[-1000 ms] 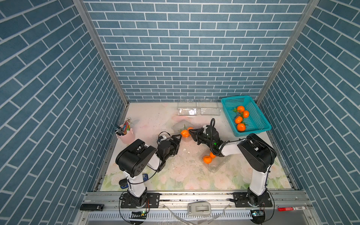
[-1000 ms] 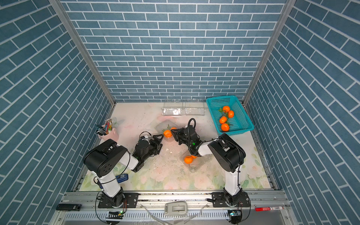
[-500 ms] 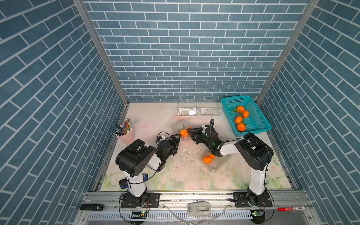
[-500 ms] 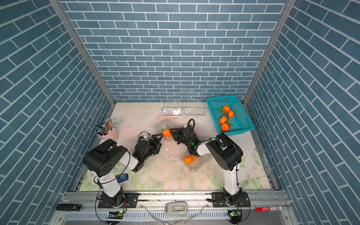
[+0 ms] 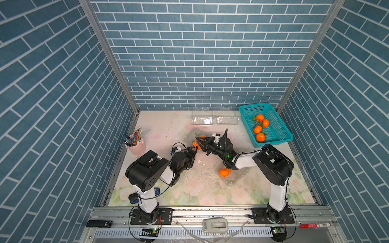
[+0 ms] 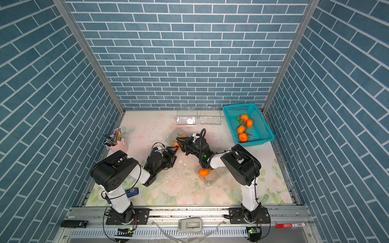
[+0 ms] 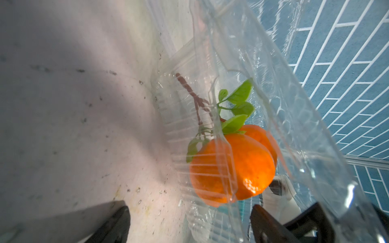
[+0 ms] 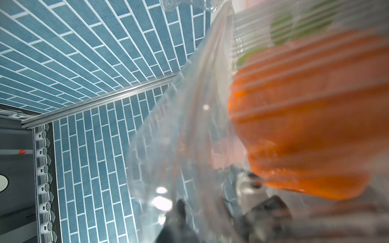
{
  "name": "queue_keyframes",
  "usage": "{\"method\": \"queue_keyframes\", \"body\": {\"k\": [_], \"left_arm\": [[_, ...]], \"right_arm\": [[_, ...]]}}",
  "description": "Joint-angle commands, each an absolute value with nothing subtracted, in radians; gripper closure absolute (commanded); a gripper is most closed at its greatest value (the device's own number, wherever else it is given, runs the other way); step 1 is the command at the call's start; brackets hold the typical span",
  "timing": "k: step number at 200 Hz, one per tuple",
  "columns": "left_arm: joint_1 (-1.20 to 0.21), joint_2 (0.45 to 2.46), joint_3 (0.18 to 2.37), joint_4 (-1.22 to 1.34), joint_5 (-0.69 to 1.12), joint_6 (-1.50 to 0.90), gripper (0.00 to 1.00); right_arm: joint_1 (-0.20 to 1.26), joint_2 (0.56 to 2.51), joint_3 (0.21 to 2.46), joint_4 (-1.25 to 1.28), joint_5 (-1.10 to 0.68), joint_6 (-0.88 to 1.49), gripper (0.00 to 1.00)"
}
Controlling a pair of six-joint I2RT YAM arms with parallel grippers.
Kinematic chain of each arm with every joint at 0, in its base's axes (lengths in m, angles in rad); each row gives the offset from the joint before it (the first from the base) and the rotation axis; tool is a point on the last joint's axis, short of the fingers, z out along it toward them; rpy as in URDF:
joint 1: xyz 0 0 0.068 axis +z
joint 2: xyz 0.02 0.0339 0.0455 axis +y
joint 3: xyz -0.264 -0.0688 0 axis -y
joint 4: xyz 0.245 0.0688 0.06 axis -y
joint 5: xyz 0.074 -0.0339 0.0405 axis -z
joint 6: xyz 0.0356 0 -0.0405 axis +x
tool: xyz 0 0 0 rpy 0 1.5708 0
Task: Take oranges out of containers
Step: Adjust the packing box at the center of the board.
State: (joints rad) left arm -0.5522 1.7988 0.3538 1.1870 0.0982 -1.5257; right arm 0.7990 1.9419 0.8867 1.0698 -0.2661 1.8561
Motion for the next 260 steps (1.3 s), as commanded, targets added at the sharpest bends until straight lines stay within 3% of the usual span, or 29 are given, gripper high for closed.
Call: {"method": "queue_keyframes", "body": {"k": [1, 82, 120, 190, 240, 260], "left_arm": [[-0.56, 1.816, 0.312, 1.037, 0.109, -1.506, 0.09], [-0.479, 1.756, 0.295, 0.989, 0.145, -1.486, 0.1], [-0.458, 1.686, 0.31, 0.896, 0.152, -1.451, 0.1], [-0.41, 1.478, 0.38, 0.553, 0.178, -1.318, 0.03], [-0.361, 1.316, 0.488, 0.232, 0.199, -1.177, 0.01], [-0.327, 1.3, 0.559, 0.113, 0.224, -1.108, 0.01]], "right_arm": [[0.79, 1.92, 0.872, 1.119, -0.277, 1.895, 0.73], [0.67, 1.87, 0.865, 0.926, -0.563, 1.654, 0.68], [0.628, 1.79, 0.936, 0.531, -0.668, 1.333, 0.62], [0.598, 1.698, 1.095, -0.137, -0.582, 0.853, 0.5], [0.594, 1.706, 1.208, -0.383, -0.486, 0.681, 0.41], [0.592, 1.704, 1.241, -0.46, -0.428, 0.633, 0.32]]}}
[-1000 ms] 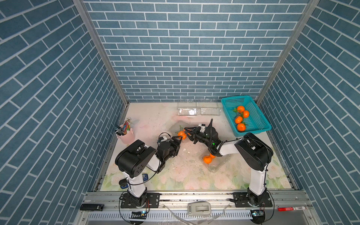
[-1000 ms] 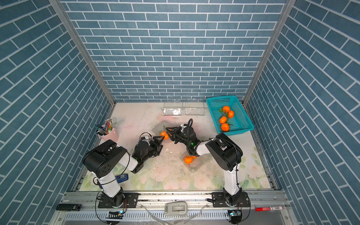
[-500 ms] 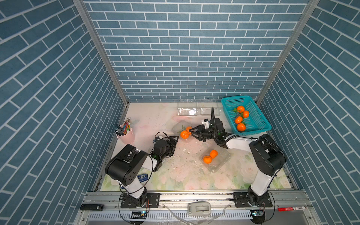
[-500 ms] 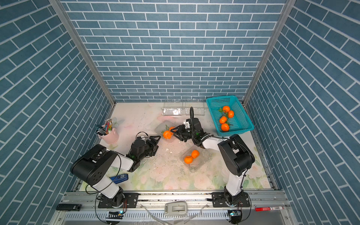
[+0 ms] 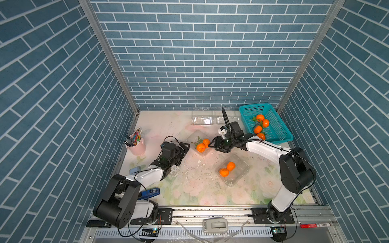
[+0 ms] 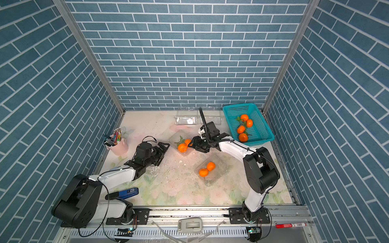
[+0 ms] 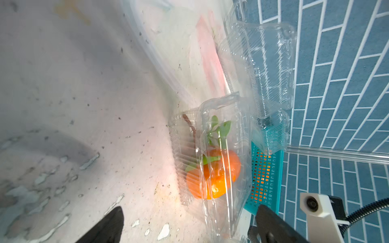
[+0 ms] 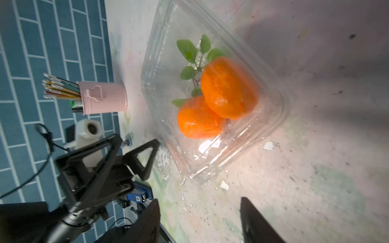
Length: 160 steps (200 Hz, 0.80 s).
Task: Take oranges out of containers
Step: Adjust the packing box at the center of the board.
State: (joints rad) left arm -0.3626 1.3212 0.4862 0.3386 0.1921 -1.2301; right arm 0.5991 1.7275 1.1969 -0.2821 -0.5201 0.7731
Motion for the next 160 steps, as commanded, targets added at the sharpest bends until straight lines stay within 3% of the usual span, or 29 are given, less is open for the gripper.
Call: {"method": "queue_keyframes", "body": {"k": [1, 22, 67, 114, 160], "left_arm": [[-0.325, 1.3, 0.566, 0.105, 0.226, -1.107, 0.01], [-0.28, 1.361, 0.722, -0.063, 0.254, -0.94, 0.01], [-0.251, 1.646, 1.089, -0.255, 0.343, -0.71, 0.01], [-0.275, 1.847, 1.269, -0.232, 0.415, -0.67, 0.01], [-0.315, 1.9, 1.308, -0.209, 0.447, -0.656, 0.01]], "right_arm": [[0.592, 1.704, 1.242, -0.463, -0.426, 0.632, 0.32], [0.58, 1.715, 1.238, -0.459, -0.419, 0.628, 0.24], [0.574, 1.789, 1.251, -0.364, -0.482, 0.67, 0.22], [0.573, 1.863, 1.275, -0.28, -0.528, 0.716, 0.26], [0.565, 1.931, 1.341, -0.299, -0.563, 0.7, 0.35]]}}
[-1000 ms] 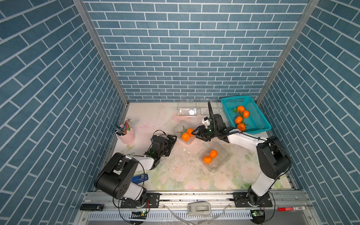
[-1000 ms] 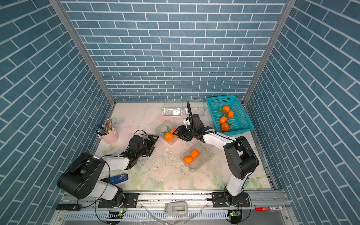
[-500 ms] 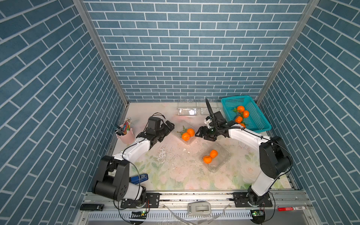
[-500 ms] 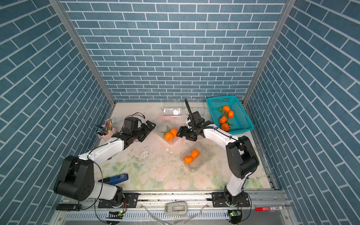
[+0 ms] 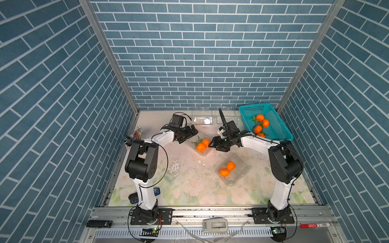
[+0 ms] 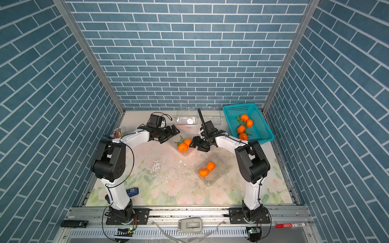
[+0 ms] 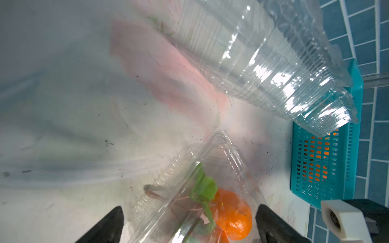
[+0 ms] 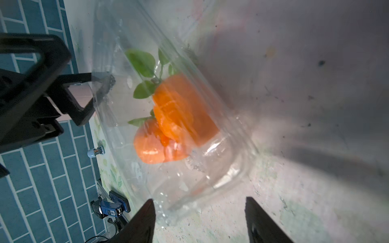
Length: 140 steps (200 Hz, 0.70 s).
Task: Take oranges out of containers
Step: Adjust the packing box at the center of the board.
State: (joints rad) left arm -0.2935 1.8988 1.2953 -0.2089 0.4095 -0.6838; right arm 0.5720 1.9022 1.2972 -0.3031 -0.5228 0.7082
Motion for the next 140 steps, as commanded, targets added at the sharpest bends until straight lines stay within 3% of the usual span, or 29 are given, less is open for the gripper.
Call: {"method": "queue_keyframes", "body": {"k": [1, 77, 140], "left_arm": [[-0.316, 1.901, 1.307, -0.208, 0.447, -0.657, 0.01], [-0.426, 1.792, 1.162, -0.018, 0.439, -0.814, 0.01], [-0.517, 1.673, 0.981, 0.12, 0.379, -1.004, 0.01]], "right_arm": [[0.565, 1.933, 1.342, -0.3, -0.564, 0.7, 0.35], [0.464, 1.973, 1.472, -0.493, -0.603, 0.564, 0.41], [0.38, 1.985, 1.566, -0.656, -0.545, 0.437, 0.28]]}}
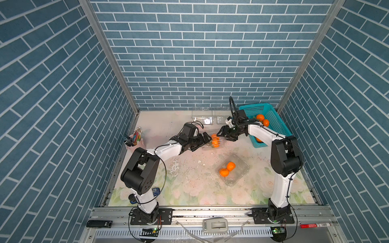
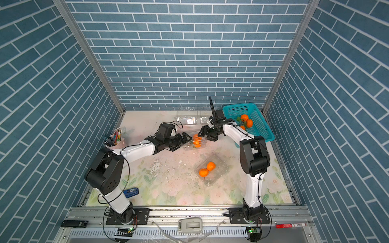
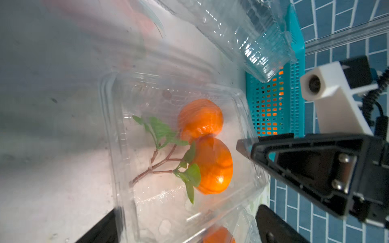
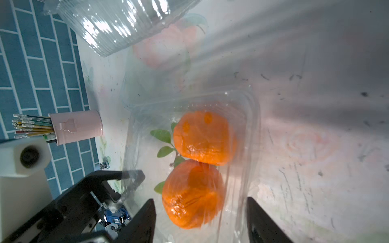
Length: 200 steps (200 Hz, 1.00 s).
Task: Take oranges out of containers
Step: Adjust the packing box at the center of the board.
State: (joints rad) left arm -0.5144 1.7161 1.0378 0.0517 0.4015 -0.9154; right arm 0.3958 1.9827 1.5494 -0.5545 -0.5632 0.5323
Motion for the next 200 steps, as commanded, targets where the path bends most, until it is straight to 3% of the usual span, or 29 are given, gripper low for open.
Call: {"method": "queue_keyframes", "body": {"k": [1, 54, 111, 176, 200], "left_arm": [[-0.517, 1.671, 0.978, 0.119, 0.378, -1.003, 0.01], [-0.483, 1.594, 1.003, -0.127, 0.356, -0.883, 0.01], [-0.414, 1.677, 1.195, -0.383, 0.369, -0.714, 0.01], [-0.414, 1.791, 1.294, -0.397, 0.489, -0.704, 0.01], [-0.414, 1.826, 1.31, -0.417, 0.534, -0.694, 0.01]], "right_arm": [[0.38, 1.983, 1.565, -0.656, -0.545, 0.436, 0.28], [0.341, 1.9, 1.501, -0.669, -0.491, 0.41, 0.2], [0.341, 1.789, 1.404, -0.645, -0.484, 0.461, 0.14], [0.377, 1.769, 1.298, -0.573, -0.439, 0.519, 0.13], [0.408, 1.801, 1.316, -0.571, -0.41, 0.504, 0.17]]}}
